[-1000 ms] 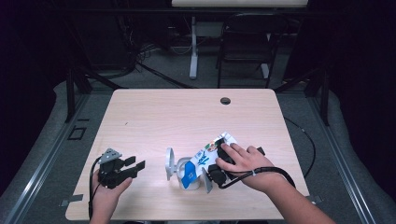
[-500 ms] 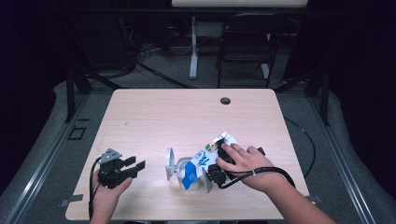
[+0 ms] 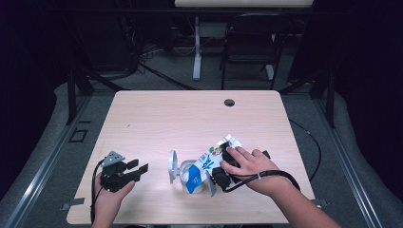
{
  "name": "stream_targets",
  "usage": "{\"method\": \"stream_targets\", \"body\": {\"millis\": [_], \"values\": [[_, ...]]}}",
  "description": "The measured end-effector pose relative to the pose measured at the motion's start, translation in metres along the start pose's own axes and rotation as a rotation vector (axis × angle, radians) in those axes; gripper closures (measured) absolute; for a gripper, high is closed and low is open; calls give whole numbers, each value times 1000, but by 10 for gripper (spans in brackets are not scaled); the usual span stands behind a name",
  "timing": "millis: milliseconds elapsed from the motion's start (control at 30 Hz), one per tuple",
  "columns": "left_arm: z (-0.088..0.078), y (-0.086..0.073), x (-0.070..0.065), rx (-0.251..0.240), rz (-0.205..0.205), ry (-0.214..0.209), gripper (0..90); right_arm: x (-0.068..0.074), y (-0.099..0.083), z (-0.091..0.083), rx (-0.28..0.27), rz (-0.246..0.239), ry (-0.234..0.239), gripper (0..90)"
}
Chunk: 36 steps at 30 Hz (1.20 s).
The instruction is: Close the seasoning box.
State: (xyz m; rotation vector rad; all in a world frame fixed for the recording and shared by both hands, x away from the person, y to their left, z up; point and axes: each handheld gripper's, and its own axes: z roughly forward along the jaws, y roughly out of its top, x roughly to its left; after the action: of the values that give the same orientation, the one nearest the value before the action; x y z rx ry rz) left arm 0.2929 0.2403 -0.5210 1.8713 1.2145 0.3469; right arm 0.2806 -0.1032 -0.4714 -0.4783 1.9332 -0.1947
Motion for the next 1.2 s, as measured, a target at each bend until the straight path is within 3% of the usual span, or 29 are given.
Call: {"method": "stream_targets", "body": {"millis": [500,1000,1200], "values": [[1,-1,0,-7,-3,2,506,0,2,1,-14,18,29,772],[0,-1,2,3,-7,5,506,2,3,2,-34,79,64,798],[-1,-1,2,-5,-7,9,506,1,4,3,-39,77,60,800]]}}
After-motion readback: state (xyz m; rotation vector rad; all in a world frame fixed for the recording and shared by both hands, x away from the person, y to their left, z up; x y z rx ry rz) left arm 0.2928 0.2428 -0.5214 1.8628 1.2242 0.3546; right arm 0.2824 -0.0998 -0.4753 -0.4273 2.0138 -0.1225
